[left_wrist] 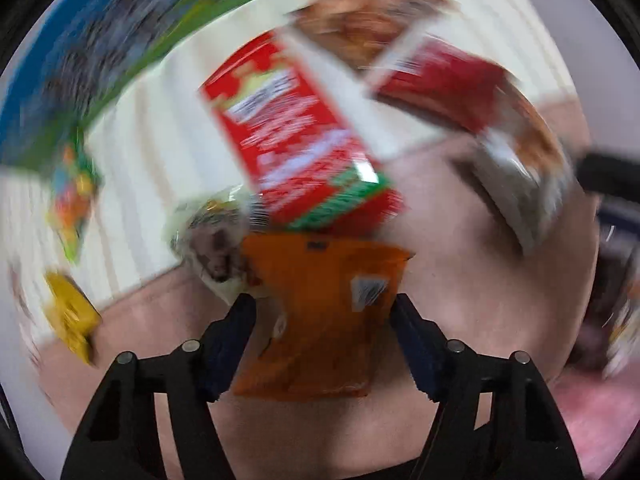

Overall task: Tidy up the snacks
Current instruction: 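Grasp the orange bag with left tool while right grasps oat bar packet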

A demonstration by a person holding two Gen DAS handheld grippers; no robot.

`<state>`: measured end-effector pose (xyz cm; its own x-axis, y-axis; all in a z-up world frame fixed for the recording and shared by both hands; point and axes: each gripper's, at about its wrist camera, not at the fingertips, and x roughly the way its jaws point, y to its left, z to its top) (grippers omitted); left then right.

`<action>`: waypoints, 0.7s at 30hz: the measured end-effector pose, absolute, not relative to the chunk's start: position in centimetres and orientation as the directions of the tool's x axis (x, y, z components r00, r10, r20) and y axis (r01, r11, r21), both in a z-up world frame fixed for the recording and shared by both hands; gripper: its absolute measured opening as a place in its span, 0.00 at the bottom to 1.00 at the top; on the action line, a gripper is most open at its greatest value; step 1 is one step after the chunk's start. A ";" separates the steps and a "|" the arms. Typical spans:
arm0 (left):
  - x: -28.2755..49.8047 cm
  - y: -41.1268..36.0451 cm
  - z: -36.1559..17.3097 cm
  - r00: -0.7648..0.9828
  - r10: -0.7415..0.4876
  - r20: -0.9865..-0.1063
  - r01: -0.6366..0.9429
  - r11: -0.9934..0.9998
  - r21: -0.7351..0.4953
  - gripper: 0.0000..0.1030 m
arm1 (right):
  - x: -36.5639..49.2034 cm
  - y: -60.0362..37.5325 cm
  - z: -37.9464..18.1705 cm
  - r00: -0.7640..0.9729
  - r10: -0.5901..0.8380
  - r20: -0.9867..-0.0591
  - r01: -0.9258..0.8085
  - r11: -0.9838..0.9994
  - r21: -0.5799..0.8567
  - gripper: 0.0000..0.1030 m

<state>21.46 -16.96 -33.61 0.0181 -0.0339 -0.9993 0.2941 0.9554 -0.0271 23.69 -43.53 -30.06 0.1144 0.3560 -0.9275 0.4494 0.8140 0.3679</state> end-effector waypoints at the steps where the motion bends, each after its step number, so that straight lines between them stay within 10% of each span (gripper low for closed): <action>1: 22.0 -15.9 -33.8 -0.011 -0.069 -0.998 0.230 0.971 -0.069 0.66 | 23.9 -43.6 -30.6 0.128 0.382 -0.915 0.484 0.782 0.394 0.95; 9: 23.0 -12.4 -35.0 -0.097 -0.208 -0.973 0.044 0.976 -0.213 0.66 | 26.7 -40.6 -33.1 0.085 0.358 -0.930 0.415 0.835 0.360 0.54; 15: 21.8 -12.7 -36.0 -0.125 -0.198 -0.972 0.086 0.974 -0.209 0.66 | 25.5 -35.3 -32.6 -0.102 0.260 -0.960 0.030 0.966 0.258 0.55; 21: 20.4 -14.7 -36.5 -0.095 -0.153 -0.984 0.129 0.978 -0.165 0.63 | 24.6 -35.6 -32.5 -0.042 0.281 -0.959 0.147 0.951 0.273 0.65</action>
